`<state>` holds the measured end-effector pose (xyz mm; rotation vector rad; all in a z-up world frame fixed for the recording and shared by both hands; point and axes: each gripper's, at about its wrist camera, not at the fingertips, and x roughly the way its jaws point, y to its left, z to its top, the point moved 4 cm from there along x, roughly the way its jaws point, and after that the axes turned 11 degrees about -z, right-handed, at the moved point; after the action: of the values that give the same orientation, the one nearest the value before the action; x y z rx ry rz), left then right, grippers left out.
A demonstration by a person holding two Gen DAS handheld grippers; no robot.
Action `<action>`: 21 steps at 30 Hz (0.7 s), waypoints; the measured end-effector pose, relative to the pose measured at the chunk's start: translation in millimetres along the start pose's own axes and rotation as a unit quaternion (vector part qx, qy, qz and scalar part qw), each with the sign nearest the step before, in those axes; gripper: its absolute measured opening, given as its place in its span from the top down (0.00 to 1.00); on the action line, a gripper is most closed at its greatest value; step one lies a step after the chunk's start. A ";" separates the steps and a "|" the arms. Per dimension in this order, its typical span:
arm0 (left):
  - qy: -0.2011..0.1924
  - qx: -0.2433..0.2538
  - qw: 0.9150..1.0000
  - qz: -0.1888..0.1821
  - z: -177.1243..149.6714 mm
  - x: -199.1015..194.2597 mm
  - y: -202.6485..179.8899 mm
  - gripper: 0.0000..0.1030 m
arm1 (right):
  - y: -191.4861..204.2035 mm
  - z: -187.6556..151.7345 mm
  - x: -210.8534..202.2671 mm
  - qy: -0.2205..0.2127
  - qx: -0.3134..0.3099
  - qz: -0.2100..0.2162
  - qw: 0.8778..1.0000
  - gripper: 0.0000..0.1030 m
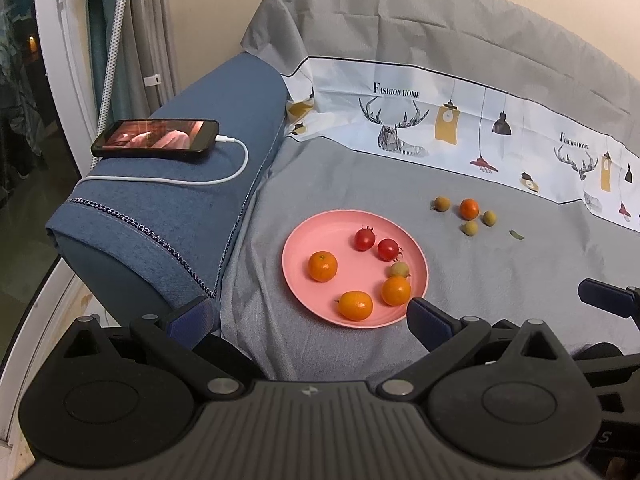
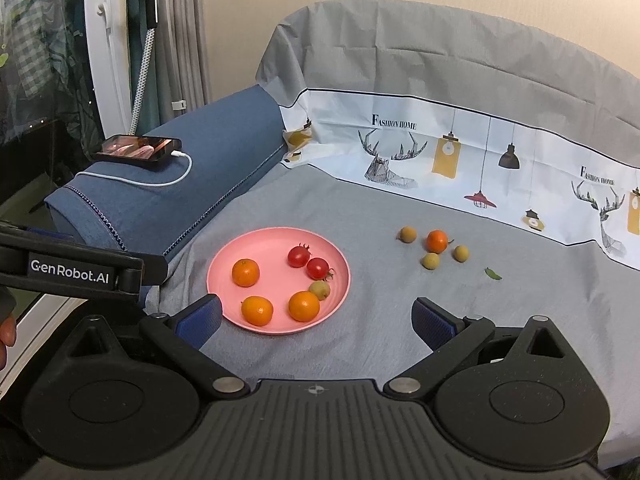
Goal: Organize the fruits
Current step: 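Lift both open tools up and away from the plate, then move both open tools toward the remaining fruit cluster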
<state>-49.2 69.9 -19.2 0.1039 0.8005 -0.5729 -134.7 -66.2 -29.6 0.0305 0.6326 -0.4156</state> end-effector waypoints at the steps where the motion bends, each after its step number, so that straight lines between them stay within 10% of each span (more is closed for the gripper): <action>1: 0.001 0.000 1.000 0.000 0.1 0.6 -0.7 0.00 | -0.1 -0.1 0.7 0.001 0.000 0.000 1.000 0.03; 21: 0.031 0.013 0.999 0.010 3.3 23.4 -5.7 0.00 | -8.4 -6.3 22.5 0.027 0.023 0.010 0.999 0.02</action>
<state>-37.0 53.7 -32.6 0.1549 0.8505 -0.5631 -125.2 -81.2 -46.9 0.0920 0.6750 -0.4118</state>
